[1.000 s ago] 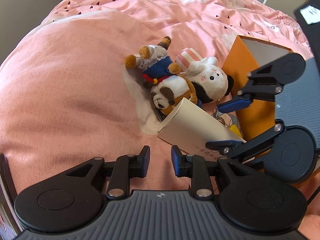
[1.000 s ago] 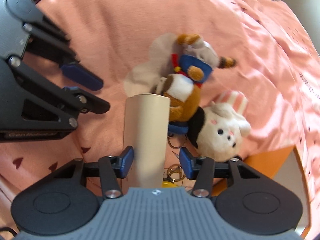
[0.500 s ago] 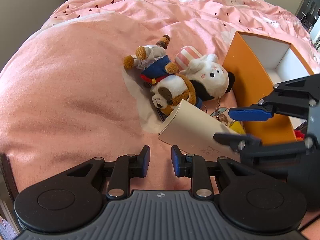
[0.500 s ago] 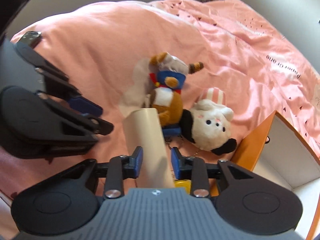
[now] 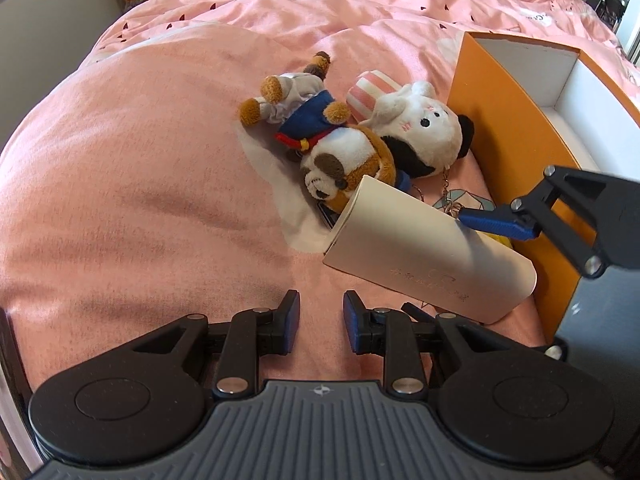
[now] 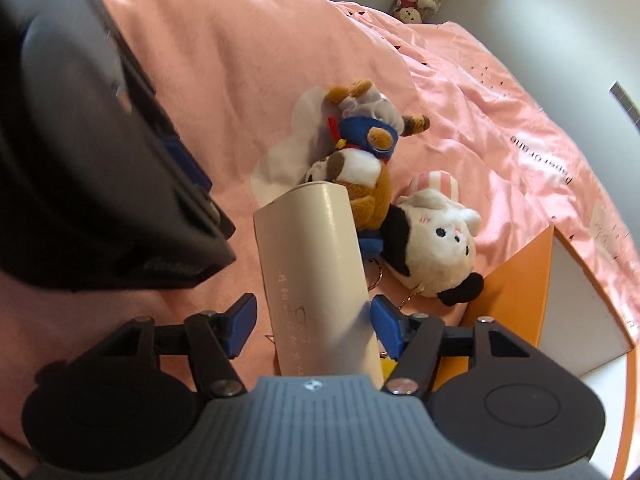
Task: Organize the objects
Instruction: 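Lift the cream tube with the right tool and turn it upright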
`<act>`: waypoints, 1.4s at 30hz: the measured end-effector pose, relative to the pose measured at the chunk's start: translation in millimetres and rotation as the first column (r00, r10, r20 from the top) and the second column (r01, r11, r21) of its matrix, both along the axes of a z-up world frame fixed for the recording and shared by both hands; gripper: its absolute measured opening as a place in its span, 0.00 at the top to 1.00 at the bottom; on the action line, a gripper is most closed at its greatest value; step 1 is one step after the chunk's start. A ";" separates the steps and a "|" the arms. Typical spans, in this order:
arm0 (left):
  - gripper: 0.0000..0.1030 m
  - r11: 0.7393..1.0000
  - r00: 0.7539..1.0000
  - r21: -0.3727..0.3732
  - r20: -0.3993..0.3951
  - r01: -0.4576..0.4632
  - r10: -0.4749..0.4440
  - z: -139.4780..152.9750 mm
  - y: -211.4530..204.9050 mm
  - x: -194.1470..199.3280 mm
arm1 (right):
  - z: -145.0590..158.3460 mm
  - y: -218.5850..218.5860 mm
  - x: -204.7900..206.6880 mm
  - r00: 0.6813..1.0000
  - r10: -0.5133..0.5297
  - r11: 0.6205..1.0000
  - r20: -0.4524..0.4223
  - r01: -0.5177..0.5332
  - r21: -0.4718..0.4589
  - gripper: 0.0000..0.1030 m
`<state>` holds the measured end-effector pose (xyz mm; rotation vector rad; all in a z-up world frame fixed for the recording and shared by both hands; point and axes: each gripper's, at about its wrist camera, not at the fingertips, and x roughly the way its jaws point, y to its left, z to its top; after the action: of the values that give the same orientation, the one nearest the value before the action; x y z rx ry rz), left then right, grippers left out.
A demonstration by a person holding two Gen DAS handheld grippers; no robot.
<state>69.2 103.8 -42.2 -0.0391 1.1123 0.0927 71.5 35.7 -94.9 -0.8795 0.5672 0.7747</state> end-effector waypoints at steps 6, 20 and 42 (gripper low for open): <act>0.70 1.000 1.000 0.001 0.000 -0.006 0.006 -3.9 2.4 -0.3 | -17.5 8.8 -9.4 0.994 0.015 0.998 0.106 -0.009 -0.055 0.37; 0.76 0.999 0.999 0.026 -0.009 -0.031 0.031 -7.7 2.7 0.7 | -26.4 5.1 -1.3 0.994 0.016 0.998 0.112 -0.009 -0.058 0.45; 0.68 0.995 1.000 -0.097 0.026 -0.013 0.016 16.8 4.9 -5.6 | 32.2 -7.1 35.9 0.884 0.119 0.990 -0.451 -0.140 -0.014 0.74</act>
<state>63.6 108.7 -25.5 -0.1349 1.0889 0.0513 107.5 28.7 -62.7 -0.7868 0.9461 1.1045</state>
